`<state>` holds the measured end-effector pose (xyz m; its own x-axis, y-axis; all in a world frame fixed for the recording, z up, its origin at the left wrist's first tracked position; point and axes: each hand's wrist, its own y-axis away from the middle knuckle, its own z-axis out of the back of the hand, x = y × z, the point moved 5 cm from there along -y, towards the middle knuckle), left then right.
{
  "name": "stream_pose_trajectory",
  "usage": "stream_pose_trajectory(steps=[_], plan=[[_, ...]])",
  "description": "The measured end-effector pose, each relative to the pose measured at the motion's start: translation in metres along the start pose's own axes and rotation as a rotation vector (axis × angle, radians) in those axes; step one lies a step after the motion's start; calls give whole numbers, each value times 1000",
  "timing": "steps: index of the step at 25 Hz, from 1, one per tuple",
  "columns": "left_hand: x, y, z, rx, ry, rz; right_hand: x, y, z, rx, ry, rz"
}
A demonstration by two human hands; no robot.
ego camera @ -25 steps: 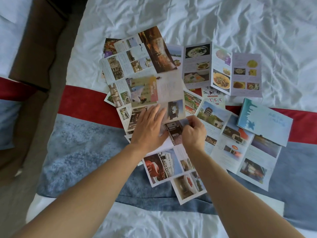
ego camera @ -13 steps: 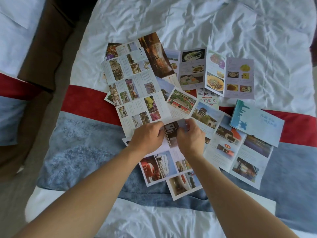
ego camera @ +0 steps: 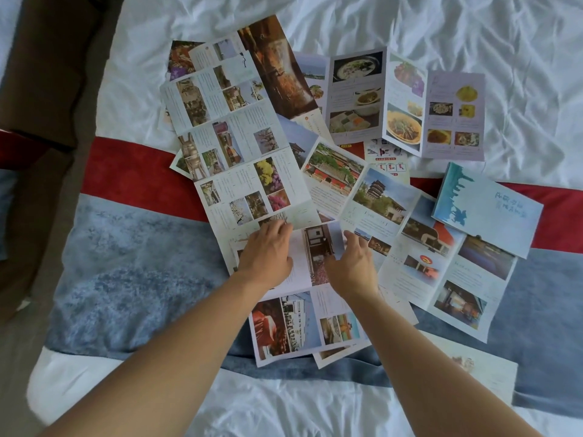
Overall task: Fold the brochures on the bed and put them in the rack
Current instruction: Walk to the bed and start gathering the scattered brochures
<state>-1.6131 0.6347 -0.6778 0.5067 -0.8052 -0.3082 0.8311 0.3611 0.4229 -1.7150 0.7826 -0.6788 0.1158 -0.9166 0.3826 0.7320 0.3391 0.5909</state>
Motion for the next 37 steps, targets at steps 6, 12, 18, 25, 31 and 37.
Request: stream_pose_trajectory(steps=[6, 12, 18, 25, 31, 37], plan=[[-2, -4, -8, -1, -56, 22, 5, -10, -13, 114, -132, -20], [5, 8, 2, -86, 81, -1, 11, 0, -12, 16, -197, 4], [5, 13, 64, -388, 214, 8, 11, 12, 4, 108, -253, -43], [10, 37, 96, -479, 213, 28, 10, 34, -1, 240, -589, -304], [-17, 68, 59, -307, 279, -52, 40, 51, -10, 414, -1186, -304], [-23, 80, 39, -194, 277, -63, 36, 59, -9, 166, -1061, -313]])
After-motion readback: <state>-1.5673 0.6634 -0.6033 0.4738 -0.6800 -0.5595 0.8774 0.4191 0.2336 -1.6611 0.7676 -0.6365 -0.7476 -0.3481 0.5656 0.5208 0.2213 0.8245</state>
